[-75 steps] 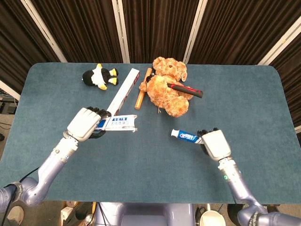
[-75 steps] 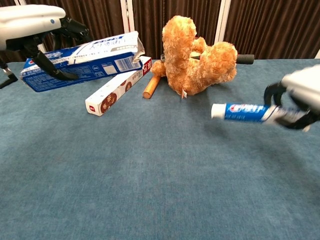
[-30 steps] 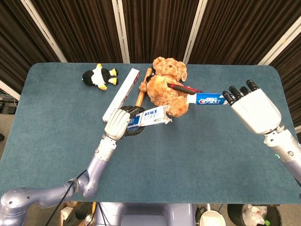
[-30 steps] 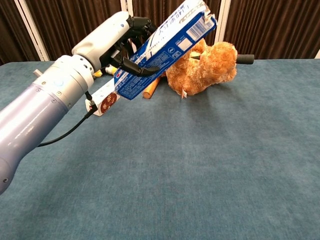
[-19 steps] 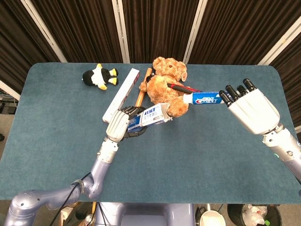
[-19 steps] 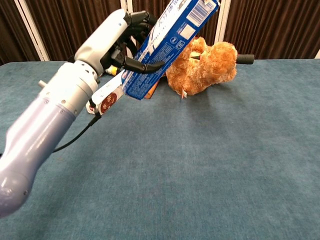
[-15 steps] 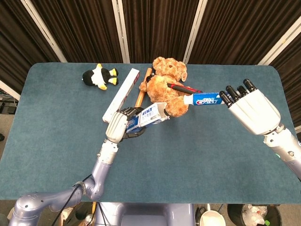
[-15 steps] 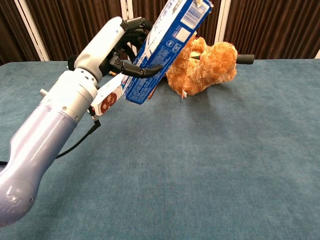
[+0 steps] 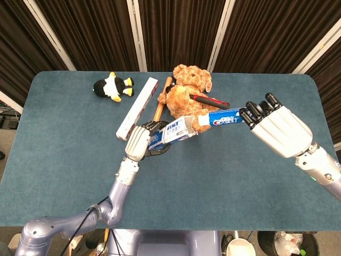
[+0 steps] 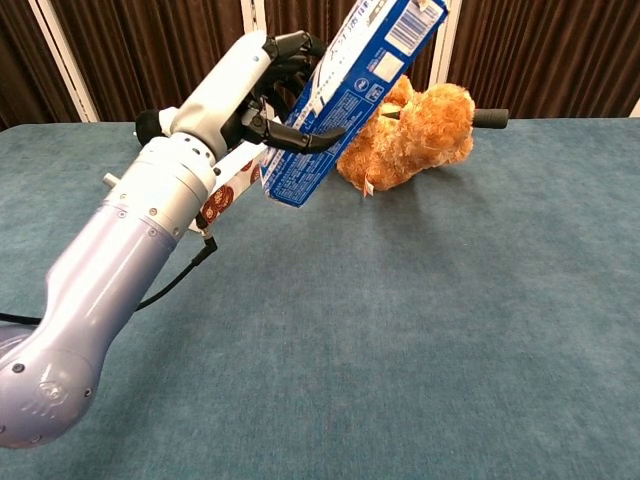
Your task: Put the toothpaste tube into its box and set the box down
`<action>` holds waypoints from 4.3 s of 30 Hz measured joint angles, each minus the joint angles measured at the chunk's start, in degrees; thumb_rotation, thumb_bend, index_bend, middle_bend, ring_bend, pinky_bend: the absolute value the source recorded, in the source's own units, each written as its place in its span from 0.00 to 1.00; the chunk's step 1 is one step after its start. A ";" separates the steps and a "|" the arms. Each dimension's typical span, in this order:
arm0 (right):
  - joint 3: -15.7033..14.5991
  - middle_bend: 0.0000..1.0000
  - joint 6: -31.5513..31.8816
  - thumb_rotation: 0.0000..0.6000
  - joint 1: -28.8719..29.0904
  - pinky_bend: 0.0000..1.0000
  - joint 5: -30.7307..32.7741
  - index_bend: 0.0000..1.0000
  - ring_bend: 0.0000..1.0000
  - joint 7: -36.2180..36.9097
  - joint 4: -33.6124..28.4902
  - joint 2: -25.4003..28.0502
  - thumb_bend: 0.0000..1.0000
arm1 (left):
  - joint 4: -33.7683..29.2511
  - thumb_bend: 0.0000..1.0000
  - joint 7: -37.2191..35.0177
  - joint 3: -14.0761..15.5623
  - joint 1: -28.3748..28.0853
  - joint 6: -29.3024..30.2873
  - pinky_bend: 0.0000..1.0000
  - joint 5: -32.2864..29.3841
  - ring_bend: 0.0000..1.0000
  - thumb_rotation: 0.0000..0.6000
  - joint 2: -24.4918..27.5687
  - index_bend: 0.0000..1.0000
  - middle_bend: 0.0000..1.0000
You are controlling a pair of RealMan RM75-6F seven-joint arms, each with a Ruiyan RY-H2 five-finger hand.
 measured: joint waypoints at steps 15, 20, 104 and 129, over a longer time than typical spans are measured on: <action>-0.16 0.73 -1.88 1.00 1.92 0.52 -2.13 0.66 0.69 -2.47 -0.83 -0.34 0.39 | -2.12 0.37 1.05 -0.07 -0.58 0.14 0.50 0.39 0.41 1.00 0.20 0.31 0.45; -0.43 0.73 -2.07 1.00 2.10 0.52 -2.56 0.66 0.69 -2.96 -0.31 -0.68 0.39 | -2.53 0.37 1.00 -0.14 -0.68 0.16 0.50 0.53 0.41 1.00 0.50 0.31 0.45; -1.71 0.36 2.90 1.00 3.75 0.20 -9.69 0.09 0.26 -7.11 4.72 -2.07 0.39 | -4.62 0.37 9.24 -7.75 -12.23 -4.55 0.50 -4.18 0.41 1.00 -4.68 0.30 0.45; -0.98 0.29 5.33 1.00 1.54 0.14 -6.64 0.00 0.20 -8.97 5.60 -3.59 0.39 | -4.65 0.37 6.84 -6.48 -10.52 -1.97 0.50 -3.26 0.41 1.00 -3.72 0.30 0.45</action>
